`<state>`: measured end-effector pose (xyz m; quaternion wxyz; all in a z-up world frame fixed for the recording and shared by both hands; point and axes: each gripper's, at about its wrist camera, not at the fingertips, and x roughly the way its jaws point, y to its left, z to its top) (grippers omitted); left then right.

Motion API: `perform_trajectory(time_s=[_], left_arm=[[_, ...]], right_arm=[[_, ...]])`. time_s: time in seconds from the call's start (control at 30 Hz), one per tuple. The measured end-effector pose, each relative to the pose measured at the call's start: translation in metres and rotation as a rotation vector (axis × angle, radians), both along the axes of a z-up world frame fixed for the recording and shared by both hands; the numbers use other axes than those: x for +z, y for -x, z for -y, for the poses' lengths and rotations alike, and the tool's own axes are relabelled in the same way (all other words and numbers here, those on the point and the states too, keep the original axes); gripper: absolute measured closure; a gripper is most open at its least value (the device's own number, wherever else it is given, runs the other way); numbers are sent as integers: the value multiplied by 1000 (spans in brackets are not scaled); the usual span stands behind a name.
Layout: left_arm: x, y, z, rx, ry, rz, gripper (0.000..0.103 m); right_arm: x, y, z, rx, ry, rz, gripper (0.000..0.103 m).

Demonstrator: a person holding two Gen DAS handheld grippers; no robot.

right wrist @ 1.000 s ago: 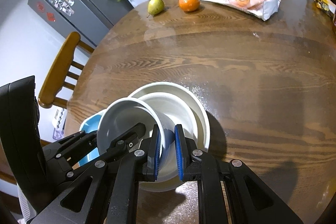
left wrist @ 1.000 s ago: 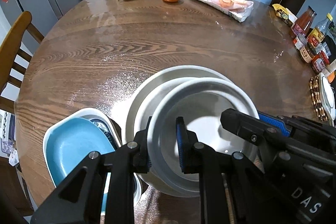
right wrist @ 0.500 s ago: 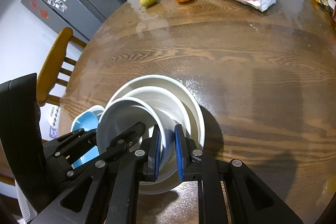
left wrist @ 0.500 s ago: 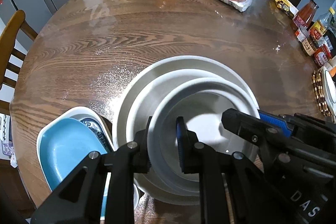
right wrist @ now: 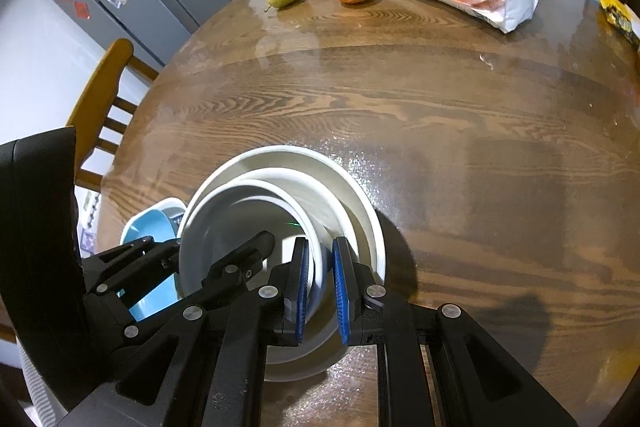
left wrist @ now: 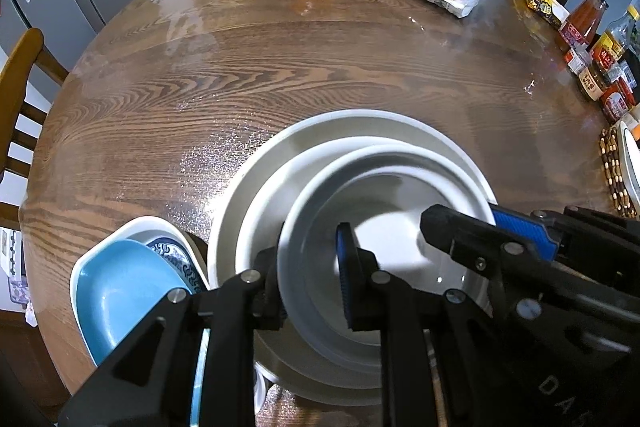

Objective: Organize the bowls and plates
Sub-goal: 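Lower the white ramekin into the medium white bowl with the right gripper, then open the right gripper and release the ramekin inside the bowls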

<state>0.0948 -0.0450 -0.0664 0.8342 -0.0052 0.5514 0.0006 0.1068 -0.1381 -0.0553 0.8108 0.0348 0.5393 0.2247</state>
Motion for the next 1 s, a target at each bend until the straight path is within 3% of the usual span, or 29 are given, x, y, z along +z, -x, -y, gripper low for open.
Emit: perform_trajectory(time_s=[0.63,0.83,1.0], left_arm=[[4,1,-2,13,20,16,81],[12,5,-3,18,36,37,74],[27,11,-3,16,36,92,60]], right_arm=[[8,1,1,14,-6,37,88],[18,3,6,3,-32,56,88],[27,6,12,-13,-50,77,88]])
